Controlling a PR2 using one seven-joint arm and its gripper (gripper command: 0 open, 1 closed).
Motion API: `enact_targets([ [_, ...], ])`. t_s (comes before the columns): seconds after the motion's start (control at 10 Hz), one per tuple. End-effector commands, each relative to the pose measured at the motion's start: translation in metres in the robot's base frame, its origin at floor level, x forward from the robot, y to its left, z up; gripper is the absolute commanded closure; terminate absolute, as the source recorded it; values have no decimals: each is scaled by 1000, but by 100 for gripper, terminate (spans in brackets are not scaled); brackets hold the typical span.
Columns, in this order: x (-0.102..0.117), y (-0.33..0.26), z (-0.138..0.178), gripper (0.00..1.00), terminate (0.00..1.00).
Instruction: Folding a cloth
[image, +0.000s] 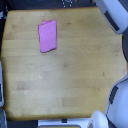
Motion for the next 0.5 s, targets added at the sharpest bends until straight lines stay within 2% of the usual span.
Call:
enact_targets([
  [0.0,-37,-138,-6,0,0],
  [0.4,-73,-172,-39,0,0],
])
